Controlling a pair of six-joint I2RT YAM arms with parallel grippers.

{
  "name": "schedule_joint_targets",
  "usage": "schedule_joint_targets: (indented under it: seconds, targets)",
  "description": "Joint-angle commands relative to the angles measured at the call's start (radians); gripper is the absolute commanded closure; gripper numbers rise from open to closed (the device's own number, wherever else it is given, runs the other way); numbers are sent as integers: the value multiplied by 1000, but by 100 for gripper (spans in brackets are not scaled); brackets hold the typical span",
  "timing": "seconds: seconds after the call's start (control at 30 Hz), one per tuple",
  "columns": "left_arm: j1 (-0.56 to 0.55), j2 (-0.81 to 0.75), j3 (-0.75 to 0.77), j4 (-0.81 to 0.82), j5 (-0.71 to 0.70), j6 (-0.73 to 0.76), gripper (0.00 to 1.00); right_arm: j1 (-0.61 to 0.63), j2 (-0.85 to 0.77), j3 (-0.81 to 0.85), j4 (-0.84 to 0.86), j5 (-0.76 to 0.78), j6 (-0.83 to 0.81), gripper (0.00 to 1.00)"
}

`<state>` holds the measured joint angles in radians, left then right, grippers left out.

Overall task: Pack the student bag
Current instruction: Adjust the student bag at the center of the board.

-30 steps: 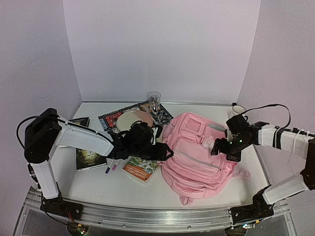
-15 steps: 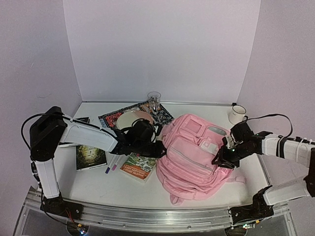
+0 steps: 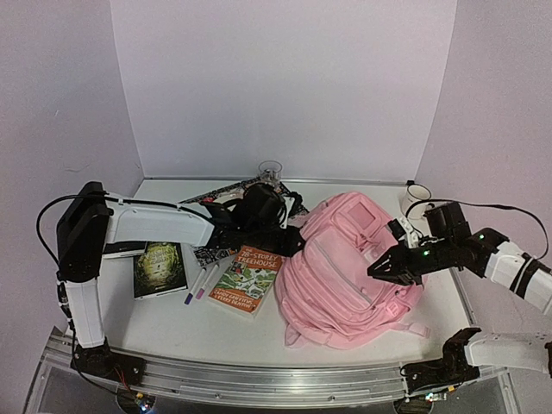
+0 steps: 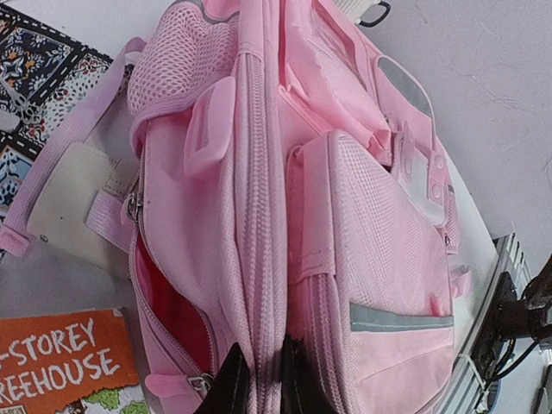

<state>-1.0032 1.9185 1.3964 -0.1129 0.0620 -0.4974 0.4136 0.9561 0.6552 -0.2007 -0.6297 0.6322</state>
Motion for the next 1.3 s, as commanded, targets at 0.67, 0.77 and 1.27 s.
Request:
schedule_joint_targets:
  seconds: [0.67,0.77,1.27]
  targets:
    - [88,-109,-69,-11,-4,-43,34,-6,381,89,31,332,-216,39]
    - [54,-121,-127,-11,1,-93,32,-6,399,67,39,336,-222,37]
    - [18,-4,-163,109,149,-192,54,-6,521,21,100,150,-293,44]
